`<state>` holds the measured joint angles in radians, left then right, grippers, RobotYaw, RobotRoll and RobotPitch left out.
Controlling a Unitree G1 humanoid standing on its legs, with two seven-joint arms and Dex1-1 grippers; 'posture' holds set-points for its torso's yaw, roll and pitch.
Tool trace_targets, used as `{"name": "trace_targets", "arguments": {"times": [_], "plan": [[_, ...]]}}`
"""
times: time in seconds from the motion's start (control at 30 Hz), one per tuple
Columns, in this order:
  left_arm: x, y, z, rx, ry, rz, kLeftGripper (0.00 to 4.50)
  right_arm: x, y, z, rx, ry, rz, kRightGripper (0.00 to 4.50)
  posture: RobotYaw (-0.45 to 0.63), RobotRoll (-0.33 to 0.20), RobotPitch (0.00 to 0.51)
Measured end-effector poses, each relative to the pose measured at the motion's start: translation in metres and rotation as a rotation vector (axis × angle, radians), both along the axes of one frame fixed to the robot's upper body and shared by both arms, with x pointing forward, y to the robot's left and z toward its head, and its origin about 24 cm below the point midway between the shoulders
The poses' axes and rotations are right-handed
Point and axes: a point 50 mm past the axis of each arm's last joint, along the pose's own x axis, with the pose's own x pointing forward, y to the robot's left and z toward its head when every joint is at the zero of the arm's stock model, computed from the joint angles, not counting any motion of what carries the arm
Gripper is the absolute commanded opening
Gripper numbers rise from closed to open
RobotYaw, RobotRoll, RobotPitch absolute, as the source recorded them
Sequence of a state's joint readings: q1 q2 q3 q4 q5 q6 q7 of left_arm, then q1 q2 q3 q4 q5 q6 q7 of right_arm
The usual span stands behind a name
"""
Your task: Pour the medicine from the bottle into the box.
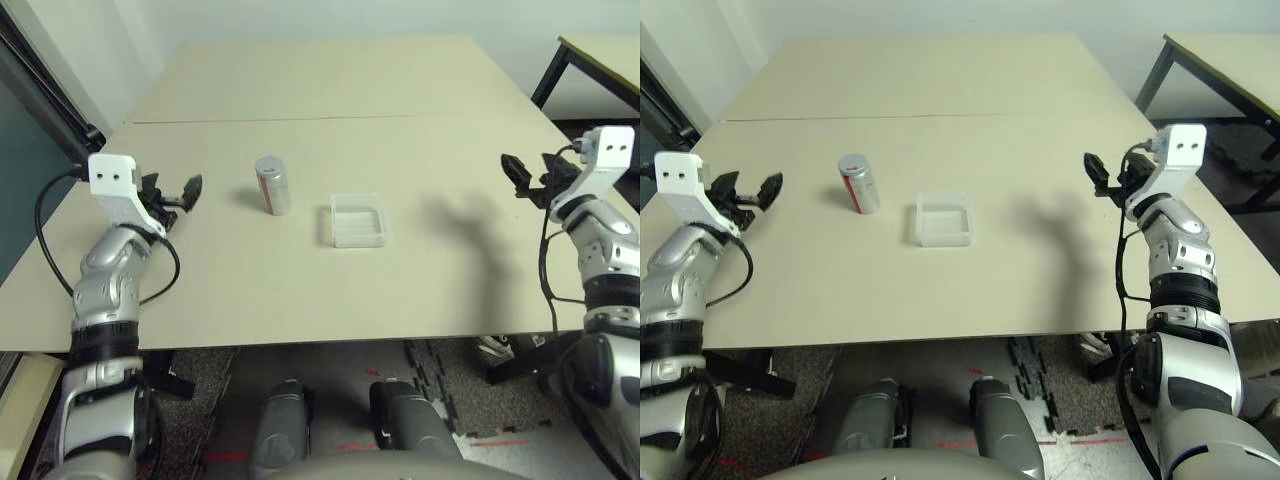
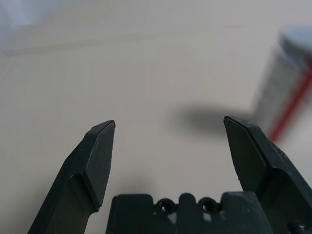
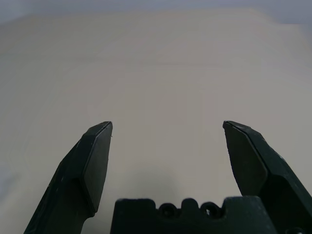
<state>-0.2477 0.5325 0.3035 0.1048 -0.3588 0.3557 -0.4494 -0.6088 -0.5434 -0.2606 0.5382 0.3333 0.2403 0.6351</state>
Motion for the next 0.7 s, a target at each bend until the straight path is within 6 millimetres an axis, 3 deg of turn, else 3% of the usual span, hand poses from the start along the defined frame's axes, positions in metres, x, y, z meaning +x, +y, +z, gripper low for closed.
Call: {"name": "trace_targets", "arguments": {"times": [0.17,0.37,0.7], "plan": [[-0.004,-0.014,0.007,0.003,0.005,-0.069,4.47,-0.009,0.030,-0.002,-0.044,0.084,0.199,4.50,0.15,0.000,0.111],[0.009,-0.044,0.007,-0.011,0.017,-0.202,4.47,-0.021,0.058,0.002,-0.065,0.138,0.385,4.50,0.11,0.000,0.123],[0.027,-0.064,-0.002,0.009,0.062,-0.318,4.47,-0.029,0.067,0.004,-0.089,0.160,0.430,4.50,0.07,0.000,0.123]]}}
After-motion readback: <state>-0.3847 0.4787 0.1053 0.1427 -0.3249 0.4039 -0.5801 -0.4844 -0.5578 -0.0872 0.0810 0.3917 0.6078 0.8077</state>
